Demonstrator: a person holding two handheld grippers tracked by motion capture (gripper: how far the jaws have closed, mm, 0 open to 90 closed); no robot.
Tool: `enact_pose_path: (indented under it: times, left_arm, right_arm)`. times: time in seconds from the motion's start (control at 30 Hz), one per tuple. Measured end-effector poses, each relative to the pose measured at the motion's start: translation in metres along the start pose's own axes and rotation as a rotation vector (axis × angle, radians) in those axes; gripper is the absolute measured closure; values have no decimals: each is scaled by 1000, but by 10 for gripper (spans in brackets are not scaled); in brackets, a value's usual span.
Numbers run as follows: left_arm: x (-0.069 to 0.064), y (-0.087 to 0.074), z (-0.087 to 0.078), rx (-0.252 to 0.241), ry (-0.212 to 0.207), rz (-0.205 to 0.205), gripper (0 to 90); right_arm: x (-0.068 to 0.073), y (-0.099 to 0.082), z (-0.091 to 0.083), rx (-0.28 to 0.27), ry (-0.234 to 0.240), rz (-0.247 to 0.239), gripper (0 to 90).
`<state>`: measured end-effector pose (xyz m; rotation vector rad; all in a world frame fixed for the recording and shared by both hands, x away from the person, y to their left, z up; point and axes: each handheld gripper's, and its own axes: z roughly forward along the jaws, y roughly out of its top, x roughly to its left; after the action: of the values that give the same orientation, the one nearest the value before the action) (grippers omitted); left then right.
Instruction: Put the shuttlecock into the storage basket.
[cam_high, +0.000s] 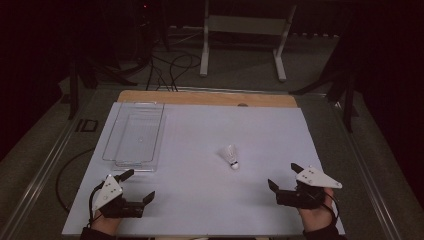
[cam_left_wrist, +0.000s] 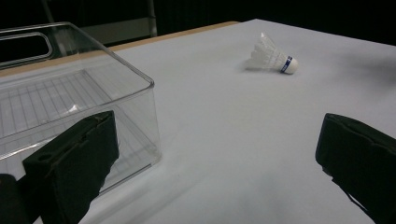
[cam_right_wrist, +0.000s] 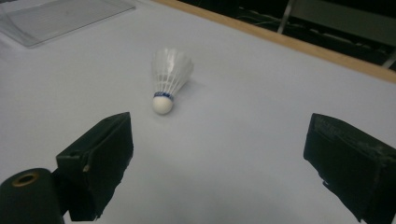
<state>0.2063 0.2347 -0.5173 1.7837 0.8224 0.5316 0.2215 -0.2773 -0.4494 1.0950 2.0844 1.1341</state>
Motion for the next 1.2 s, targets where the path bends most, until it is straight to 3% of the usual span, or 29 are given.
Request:
enact_pose_path:
  times: [0.23,0.63,1.2]
  left_arm:
    - [0,0,0,2,-1,2,0]
    - [0,0,1,5,-3,6,0]
    - [0,0,1,5,-5,7,0]
  right_arm:
    - [-1,14,8,-11,-1,-6,79]
    - [6,32,23,0,46,-9,80]
    - [21,54,42,44,83,-72,80]
